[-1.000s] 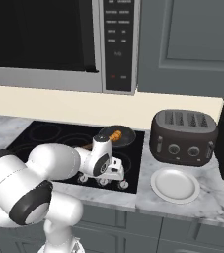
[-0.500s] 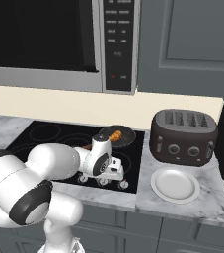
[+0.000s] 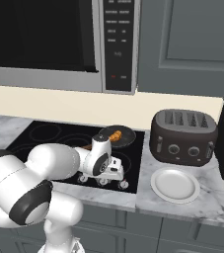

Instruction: Pick the croissant and place it on the pan. Then turn on the stove to warm the croissant.

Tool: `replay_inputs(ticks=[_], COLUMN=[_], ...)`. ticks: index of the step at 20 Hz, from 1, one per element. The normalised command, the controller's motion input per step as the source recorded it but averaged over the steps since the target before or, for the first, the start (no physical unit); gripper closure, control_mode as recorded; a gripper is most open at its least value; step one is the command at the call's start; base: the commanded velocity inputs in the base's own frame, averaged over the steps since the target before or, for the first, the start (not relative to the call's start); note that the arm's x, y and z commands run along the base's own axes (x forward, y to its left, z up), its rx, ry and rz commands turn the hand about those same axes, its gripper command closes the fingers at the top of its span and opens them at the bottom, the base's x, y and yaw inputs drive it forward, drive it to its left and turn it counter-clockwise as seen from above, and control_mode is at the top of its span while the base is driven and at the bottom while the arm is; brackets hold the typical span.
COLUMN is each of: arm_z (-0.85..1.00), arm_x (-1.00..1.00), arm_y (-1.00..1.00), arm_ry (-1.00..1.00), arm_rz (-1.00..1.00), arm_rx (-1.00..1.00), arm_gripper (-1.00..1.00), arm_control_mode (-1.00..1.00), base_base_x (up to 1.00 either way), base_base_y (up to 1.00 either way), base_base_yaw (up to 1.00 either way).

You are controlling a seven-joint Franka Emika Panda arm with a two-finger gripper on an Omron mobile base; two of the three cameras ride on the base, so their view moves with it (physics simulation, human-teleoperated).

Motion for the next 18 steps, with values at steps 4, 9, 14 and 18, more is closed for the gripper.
replay_inputs(ticks=[4, 9, 14, 18], arm_z=[0.0, 0.0, -0.01, -0.01], arm_x=[0.0, -0.01, -0.09, -0.18], arm_y=[0.0, 0.0, 0.0, 0.0], arm_ry=[0.0, 0.0, 0.02, 0.05], arm_rz=[0.04, 0.08, 0.1, 0.06], arm_rx=[0.0, 0.0, 0.0, 0.0], arm_gripper=[1.0, 1.0, 1.0, 1.0], arm_control_mode=[-1.0, -1.0, -1.0, -1.0], base_base_x=[0.0, 0.0, 0.0, 0.0], base_base_y=[0.0, 0.0, 0.0, 0.0], base_base_yaw=[0.0, 0.0, 0.0, 0.0])
